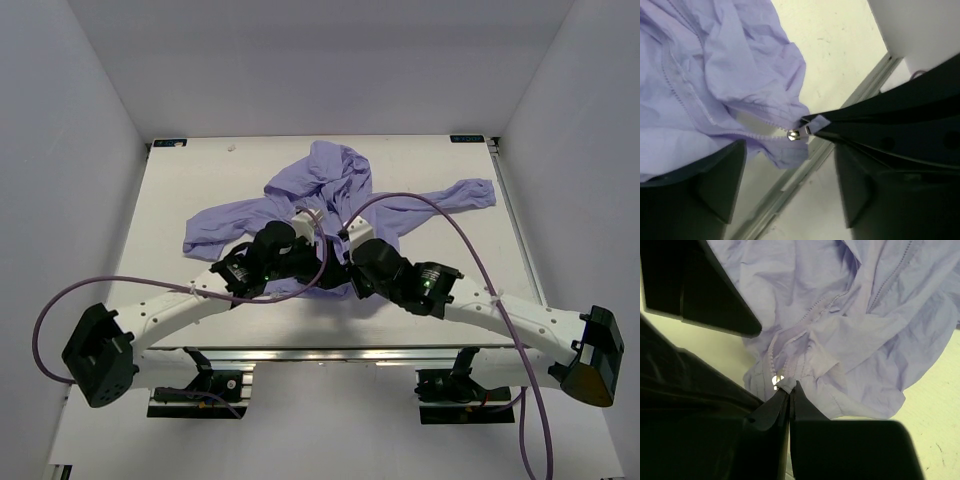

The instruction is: Zip up the jacket

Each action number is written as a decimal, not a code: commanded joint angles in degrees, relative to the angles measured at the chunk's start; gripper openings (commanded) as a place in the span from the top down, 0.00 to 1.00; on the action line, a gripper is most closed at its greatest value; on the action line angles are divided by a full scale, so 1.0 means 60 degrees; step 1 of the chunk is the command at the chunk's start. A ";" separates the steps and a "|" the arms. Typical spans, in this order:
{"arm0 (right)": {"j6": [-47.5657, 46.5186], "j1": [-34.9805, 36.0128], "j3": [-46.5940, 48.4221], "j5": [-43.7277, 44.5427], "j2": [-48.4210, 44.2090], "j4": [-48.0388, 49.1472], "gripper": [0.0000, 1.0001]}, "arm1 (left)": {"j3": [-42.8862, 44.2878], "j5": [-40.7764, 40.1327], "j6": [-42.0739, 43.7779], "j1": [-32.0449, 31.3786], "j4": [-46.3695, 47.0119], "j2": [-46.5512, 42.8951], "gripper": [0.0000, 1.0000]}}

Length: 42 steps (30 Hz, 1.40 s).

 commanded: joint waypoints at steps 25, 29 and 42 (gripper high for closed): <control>-0.0369 -0.1360 0.2256 -0.3068 0.0379 -0.1005 1.00 | 0.1485 -0.6937 0.4466 -0.2940 -0.1545 -0.0383 0.16; -0.0252 -0.1463 0.2373 -0.3128 0.0437 -0.1077 1.00 | 0.1499 -0.7028 0.4980 -0.3160 -0.1309 -0.0266 0.17; 0.0393 -0.2210 0.2637 -0.4299 0.0569 -0.1005 1.00 | 0.1338 -0.6836 0.5420 -0.3336 -0.1222 -0.0193 0.26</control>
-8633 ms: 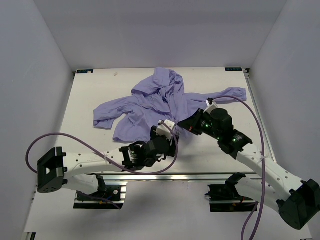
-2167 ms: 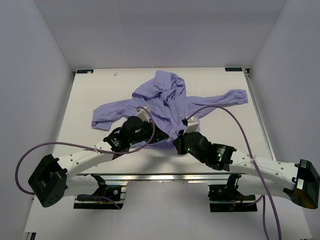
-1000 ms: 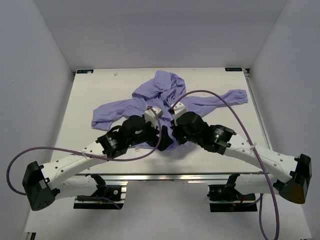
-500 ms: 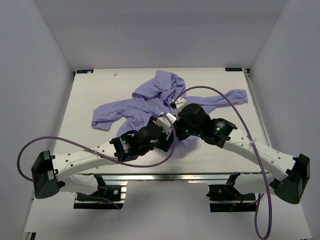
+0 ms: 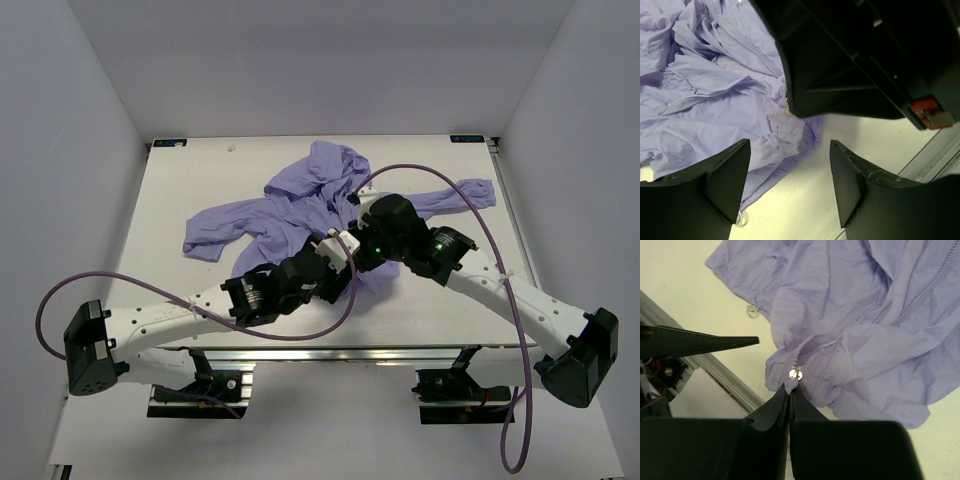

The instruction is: Zip up the jacket

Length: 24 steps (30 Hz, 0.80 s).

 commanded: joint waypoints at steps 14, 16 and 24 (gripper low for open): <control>0.0412 -0.0230 0.0624 -0.1305 0.0005 0.0224 1.00 | 0.0510 -0.0423 0.0606 -0.0189 0.0236 0.0616 0.62; 0.0413 -0.0230 0.0594 -0.1364 0.0034 0.0209 1.00 | 0.0393 -0.0277 0.0925 -0.0218 0.0485 0.0456 0.72; 0.0369 -0.0434 0.0667 -0.1306 0.0166 0.0224 1.00 | -0.0193 0.0236 0.1674 -0.0394 0.1335 -0.0276 1.00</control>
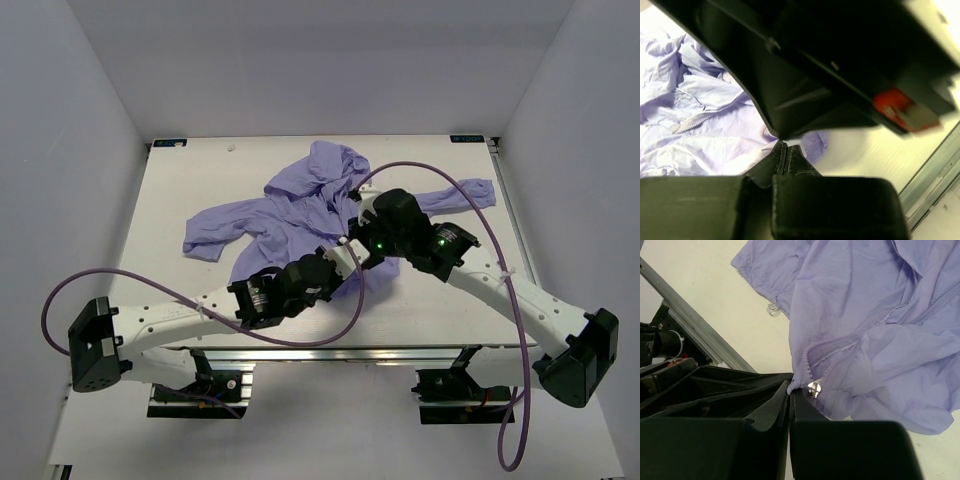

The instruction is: Zip up the jacket

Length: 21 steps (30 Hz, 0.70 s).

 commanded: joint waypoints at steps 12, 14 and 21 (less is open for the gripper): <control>-0.0069 -0.0857 0.0489 -0.0634 0.0093 0.0227 1.00 | -0.0406 0.0269 0.0126 -0.0516 0.0105 -0.0906 1.00; -0.0330 -0.0945 0.0489 -0.0736 0.0181 0.0285 1.00 | -0.0362 0.0182 0.0097 -0.0662 0.0061 -0.0876 1.00; -0.1313 -0.0975 0.0285 -0.1278 0.0314 0.0606 1.00 | -0.0318 -0.0126 0.0009 -0.0853 -0.0144 -0.0905 1.00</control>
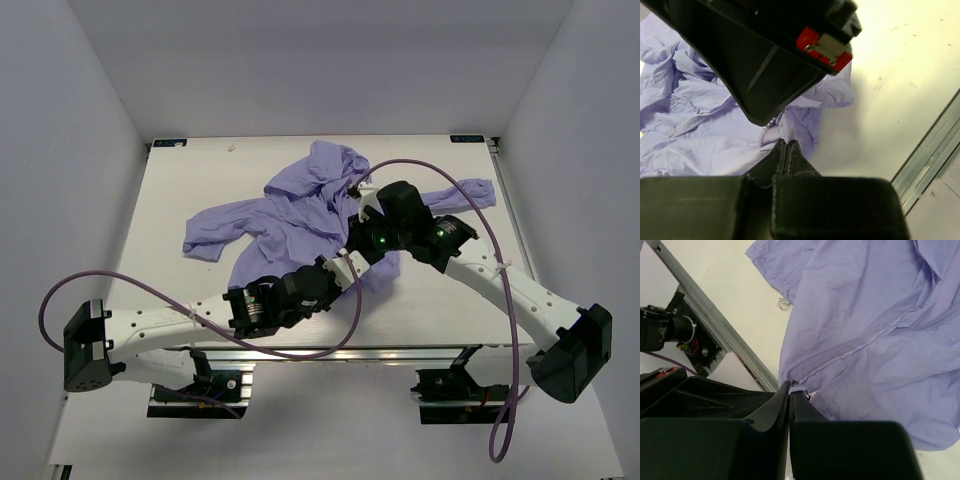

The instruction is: Zip up the jacket

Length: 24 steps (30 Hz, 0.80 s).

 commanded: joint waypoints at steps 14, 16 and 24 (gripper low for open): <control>-0.0197 -0.0213 -0.0144 -0.0495 -0.0941 0.0275 1.00 | 0.1071 -0.2966 -0.1992 -0.0209 -0.1115 0.0841 0.02; 0.0007 -0.0228 -0.0129 -0.0423 -0.0999 0.0245 1.00 | 0.1333 -0.3683 -0.2430 -0.0209 -0.1041 0.1149 0.02; 0.0301 -0.0213 -0.0144 -0.0306 -0.0912 0.0304 1.00 | 0.1511 -0.3979 -0.2433 -0.0282 -0.0118 0.1662 0.14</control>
